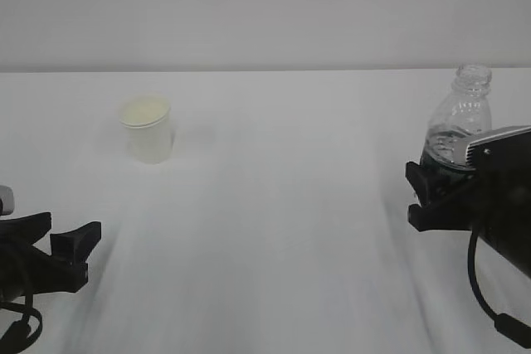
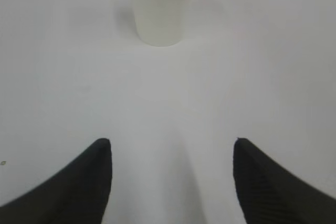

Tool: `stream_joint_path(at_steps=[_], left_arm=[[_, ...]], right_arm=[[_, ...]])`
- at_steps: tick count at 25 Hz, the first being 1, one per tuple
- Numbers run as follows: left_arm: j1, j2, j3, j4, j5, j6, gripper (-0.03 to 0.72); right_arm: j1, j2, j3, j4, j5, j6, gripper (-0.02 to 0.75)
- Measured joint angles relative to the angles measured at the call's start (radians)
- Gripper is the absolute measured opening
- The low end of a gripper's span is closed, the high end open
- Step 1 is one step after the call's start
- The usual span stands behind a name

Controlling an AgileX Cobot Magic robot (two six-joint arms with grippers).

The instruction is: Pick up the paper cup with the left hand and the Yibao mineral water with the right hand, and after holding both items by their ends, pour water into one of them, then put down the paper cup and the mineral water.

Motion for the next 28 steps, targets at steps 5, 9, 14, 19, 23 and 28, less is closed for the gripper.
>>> stream_joint_path(at_steps=[5, 9, 14, 19, 23, 28], left_arm=[[0.0, 0.0, 0.0, 0.0, 0.0, 0.0, 0.519], [0.0, 0.0, 0.0, 0.0, 0.0, 0.0, 0.519], [0.0, 0.0, 0.0, 0.0, 0.0, 0.0, 0.519], [0.0, 0.0, 0.0, 0.0, 0.0, 0.0, 0.519], [0.0, 0.0, 0.0, 0.0, 0.0, 0.0, 0.518], [0.0, 0.0, 0.0, 0.0, 0.0, 0.0, 0.518]], right_arm=[[0.0, -0.079, 0.049, -0.049, 0.0, 0.005, 0.436], [0.0, -0.129, 0.077, -0.101, 0.0, 0.031, 0.436], [0.0, -0.169, 0.107, -0.167, 0.0, 0.048, 0.436], [0.0, -0.203, 0.12, -0.225, 0.001, 0.09, 0.436], [0.0, -0.225, 0.122, -0.267, 0.002, 0.12, 0.436], [0.0, -0.234, 0.122, -0.294, 0.002, 0.128, 0.435]])
